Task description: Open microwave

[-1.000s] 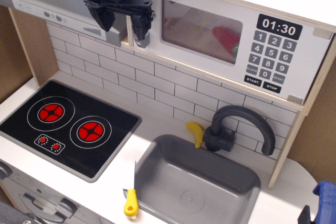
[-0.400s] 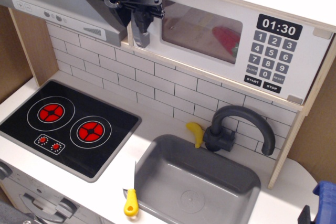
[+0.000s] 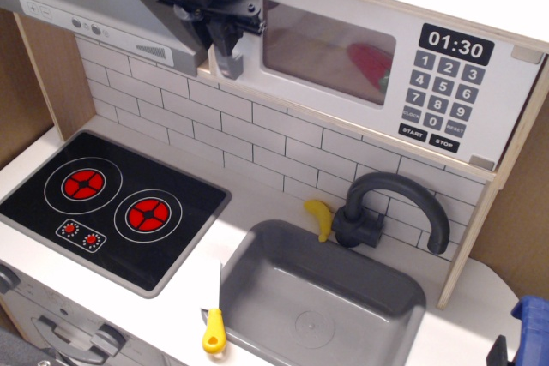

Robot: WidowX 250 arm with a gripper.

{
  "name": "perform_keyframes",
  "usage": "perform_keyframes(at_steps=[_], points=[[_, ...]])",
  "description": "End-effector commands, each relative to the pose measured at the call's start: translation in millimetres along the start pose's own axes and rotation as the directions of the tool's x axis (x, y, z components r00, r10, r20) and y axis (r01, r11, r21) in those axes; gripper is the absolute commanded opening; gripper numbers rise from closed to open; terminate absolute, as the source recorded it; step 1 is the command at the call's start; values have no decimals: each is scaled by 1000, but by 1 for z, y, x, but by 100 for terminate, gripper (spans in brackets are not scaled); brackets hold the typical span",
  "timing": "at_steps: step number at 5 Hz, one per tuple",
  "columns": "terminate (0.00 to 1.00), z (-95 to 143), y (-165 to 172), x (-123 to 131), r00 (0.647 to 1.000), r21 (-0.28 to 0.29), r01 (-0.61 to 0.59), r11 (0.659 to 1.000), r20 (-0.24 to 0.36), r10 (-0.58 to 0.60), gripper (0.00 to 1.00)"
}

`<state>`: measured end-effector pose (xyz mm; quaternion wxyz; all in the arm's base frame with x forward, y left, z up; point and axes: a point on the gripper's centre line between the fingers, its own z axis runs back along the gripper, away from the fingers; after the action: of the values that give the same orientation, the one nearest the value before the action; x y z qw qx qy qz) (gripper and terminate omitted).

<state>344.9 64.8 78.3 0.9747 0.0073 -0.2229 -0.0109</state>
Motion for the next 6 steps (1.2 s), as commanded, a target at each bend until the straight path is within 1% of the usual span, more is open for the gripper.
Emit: perform_keyframes(at_steps=[1, 2, 3, 4, 5, 6], points=[[0, 37, -10, -28, 996, -9, 77, 997, 40, -77, 0], [0, 53, -14, -52, 989, -113, 73, 991, -121, -86, 100], [0, 63, 9, -71, 963, -186, 25, 982, -259, -74, 100], [0, 65, 43, -81, 954, -166, -23, 986, -298, -28, 100], [0, 59, 76, -78, 956, -110, -67, 992, -290, 32, 100], [0, 50, 81, -62, 945, -53, -169, 984, -293, 146, 100]])
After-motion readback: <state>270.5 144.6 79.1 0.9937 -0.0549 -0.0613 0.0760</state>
